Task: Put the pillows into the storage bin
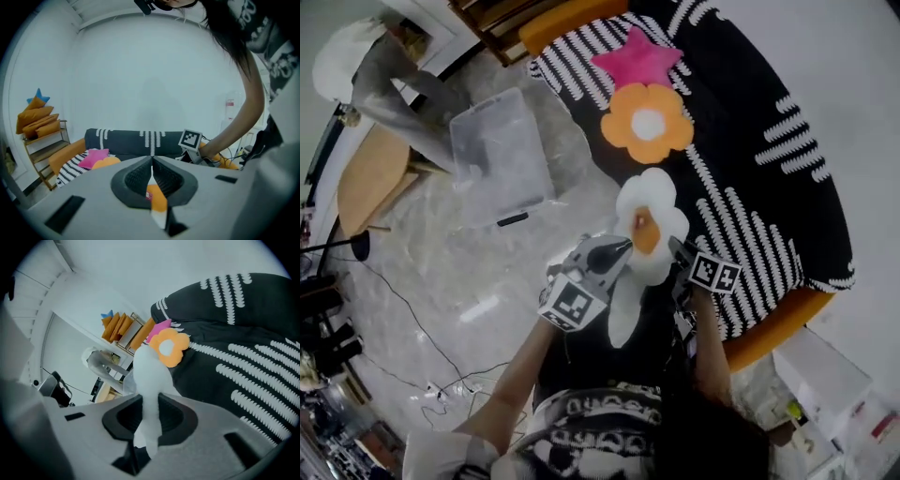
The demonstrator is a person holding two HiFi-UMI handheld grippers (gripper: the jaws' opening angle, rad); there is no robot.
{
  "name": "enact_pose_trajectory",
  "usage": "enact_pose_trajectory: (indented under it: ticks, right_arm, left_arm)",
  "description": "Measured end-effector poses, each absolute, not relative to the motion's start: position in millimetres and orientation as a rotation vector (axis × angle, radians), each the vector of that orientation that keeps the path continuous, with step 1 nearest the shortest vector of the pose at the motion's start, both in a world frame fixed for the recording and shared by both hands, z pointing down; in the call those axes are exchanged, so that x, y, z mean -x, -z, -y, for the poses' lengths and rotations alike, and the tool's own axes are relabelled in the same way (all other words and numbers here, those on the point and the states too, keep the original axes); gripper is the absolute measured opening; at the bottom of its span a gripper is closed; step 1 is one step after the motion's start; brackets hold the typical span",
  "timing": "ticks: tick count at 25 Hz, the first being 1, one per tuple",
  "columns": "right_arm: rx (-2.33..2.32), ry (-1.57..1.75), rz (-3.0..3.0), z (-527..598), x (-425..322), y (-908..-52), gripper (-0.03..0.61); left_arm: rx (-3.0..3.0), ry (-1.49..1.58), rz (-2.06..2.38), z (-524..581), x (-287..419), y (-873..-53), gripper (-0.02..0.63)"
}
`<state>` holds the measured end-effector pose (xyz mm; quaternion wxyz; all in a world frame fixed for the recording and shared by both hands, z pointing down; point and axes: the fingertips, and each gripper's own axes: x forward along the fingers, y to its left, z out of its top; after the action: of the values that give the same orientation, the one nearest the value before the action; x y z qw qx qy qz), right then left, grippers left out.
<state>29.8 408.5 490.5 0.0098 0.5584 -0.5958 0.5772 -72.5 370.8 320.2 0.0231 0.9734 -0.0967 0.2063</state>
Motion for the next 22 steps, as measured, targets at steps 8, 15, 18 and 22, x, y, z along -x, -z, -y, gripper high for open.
enact_pose_trajectory:
  ticks: [8,15,18,22]
  right_arm:
    - [-1.482,-1.774,2.021,-238,150,-505,0.075]
    - [-1.235,-1.736,2.2,-103,298,-500,0.078]
    - [-1.173,-1.728,2.25,-62,342,-504,0.145]
    - [-1.077,-1.718,2.305,-52,374,-498,0.256]
  left_arm:
    - [-2.948,-0.707,0.577,-249,237,-340,0.005]
    - [-2.829,-0.762,0.887,-208,356,-344,0.005]
    - [-2.77,-0.736,0.977,-200,383,-347,0.005]
    - [-2.72,-0.708,1.017,-200,399,-351,0.005]
